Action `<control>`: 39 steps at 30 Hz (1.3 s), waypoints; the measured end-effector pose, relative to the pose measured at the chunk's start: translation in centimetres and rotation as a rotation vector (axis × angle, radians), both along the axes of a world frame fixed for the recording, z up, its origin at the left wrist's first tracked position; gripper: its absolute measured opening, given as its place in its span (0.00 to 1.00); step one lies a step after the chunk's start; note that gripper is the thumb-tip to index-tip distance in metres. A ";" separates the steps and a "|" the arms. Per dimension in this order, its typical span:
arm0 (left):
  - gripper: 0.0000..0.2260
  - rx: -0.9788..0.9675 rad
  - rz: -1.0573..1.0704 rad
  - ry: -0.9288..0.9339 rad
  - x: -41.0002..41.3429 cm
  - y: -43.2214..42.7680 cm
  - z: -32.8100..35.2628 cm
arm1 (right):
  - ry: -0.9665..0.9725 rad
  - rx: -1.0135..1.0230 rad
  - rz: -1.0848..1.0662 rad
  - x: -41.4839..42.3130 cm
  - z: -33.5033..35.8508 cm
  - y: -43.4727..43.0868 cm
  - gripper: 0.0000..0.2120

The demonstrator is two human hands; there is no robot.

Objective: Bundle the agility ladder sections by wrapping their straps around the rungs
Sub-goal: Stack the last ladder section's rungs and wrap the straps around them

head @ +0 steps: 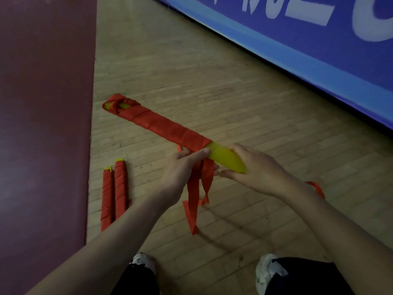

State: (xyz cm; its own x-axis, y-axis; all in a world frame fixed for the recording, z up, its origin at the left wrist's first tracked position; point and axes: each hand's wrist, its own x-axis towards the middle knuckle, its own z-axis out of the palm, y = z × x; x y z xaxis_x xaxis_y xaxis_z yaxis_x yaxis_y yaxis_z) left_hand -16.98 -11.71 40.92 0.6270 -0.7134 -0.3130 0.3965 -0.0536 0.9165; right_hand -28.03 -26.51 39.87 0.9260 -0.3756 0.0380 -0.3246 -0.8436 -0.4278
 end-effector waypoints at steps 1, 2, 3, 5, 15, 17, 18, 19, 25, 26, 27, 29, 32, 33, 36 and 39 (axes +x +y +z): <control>0.07 -0.006 -0.018 -0.013 0.0 0.0 0.1 | 0.022 0.146 0.007 -0.4 0.6 -0.6 0.26; 0.07 -0.014 -0.033 -0.023 0.1 0.1 0.2 | 0.056 0.276 0.017 -0.8 1.2 -1.1 0.25; 0.07 -0.023 -0.044 -0.030 0.1 0.1 0.4 | 0.101 0.389 0.029 -1.1 1.6 -1.6 0.24; 0.07 -0.037 -0.061 -0.050 0.4 0.3 0.6 | 0.176 0.575 0.080 -1.5 1.9 -2.5 0.21; 0.11 -0.121 -0.177 -0.182 1.5 1.1 1.0 | 0.271 1.086 0.168 -2.2 2.4 -2.1 0.18; 0.11 -0.120 -0.175 -0.170 1.6 1.0 0.8 | 0.220 1.082 0.144 -2.1 2.3 -2.1 0.17; 0.11 -0.115 -0.181 -0.157 1.6 0.9 0.7 | 0.195 1.081 0.130 -2.1 2.3 -2.1 0.17; 0.10 -0.107 -0.190 -0.142 1.6 0.9 0.5 | 0.176 1.074 0.117 -2.2 2.2 -2.2 0.16; 0.08 -0.011 -0.278 -0.003 1.4 0.5 -0.4 | 0.128 0.998 0.018 -2.2 1.4 -2.8 0.18; 0.07 0.011 -0.287 0.018 1.3 0.5 -0.5 | 0.119 0.971 0.003 -2.1 1.2 -2.8 0.17; 0.07 0.029 -0.290 0.034 1.2 0.4 -0.5 | 0.111 0.937 -0.008 -2.1 1.0 -2.8 0.15; 0.07 0.049 -0.278 0.052 1.0 0.3 -0.6 | 0.104 0.860 -0.024 -1.9 0.5 -2.6 0.11; 0.08 0.042 -0.228 0.062 0.6 0.2 -0.7 | 0.065 0.719 -0.026 -1.5 -0.1 -2.2 0.06; 0.08 0.038 -0.215 0.055 0.5 0.1 -0.7 | 0.042 0.637 -0.017 -1.3 -0.3 -2.1 0.04; 0.09 0.043 -0.171 0.010 0.3 -0.1 -1.0 | 0.042 0.302 -0.026 -1.1 -0.8 -1.8 0.05; 0.08 0.060 -0.116 -0.021 0.0 -0.2 -1.4 | 0.127 0.032 -0.069 -0.8 -1.0 -1.1 0.15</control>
